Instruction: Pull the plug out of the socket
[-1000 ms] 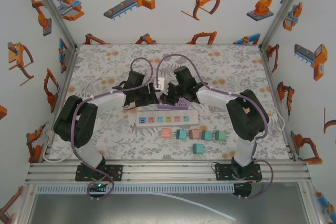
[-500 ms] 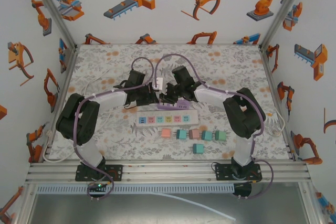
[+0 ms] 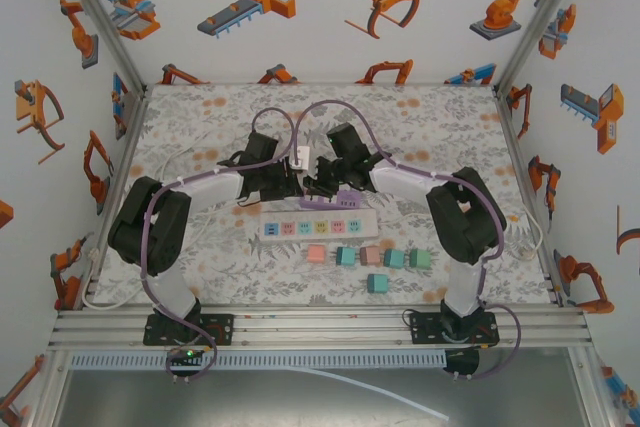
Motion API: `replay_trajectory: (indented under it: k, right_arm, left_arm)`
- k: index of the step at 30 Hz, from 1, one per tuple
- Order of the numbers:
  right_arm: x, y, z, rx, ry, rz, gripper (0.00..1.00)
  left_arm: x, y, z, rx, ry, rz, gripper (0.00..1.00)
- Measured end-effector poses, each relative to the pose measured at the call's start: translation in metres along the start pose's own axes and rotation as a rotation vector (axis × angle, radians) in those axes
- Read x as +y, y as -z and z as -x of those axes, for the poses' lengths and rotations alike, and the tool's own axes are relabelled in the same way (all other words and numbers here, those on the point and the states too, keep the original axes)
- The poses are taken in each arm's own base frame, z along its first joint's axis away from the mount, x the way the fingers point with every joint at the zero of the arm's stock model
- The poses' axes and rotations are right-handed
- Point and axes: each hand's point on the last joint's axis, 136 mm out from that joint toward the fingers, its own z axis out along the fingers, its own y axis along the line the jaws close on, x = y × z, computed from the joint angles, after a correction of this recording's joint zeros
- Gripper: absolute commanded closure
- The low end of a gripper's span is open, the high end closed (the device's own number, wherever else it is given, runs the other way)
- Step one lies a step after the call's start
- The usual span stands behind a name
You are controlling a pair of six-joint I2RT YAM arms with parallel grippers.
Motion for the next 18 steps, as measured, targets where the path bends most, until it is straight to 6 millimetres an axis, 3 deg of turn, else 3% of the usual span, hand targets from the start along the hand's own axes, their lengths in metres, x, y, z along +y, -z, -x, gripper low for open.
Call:
replay_trajectory:
  k: [6, 18]
  right_arm:
    - [0.0, 0.005, 0.006, -0.008, 0.006, -0.005, 0.74]
    - [-0.007, 0.035, 0.038, -0.06, 0.047, -0.069, 0.76]
  left_arm:
    - [0.0, 0.0, 0.0, 0.001, 0.0, 0.005, 0.43]
    - [0.002, 0.008, -0.003, 0.022, -0.026, 0.024, 0.4]
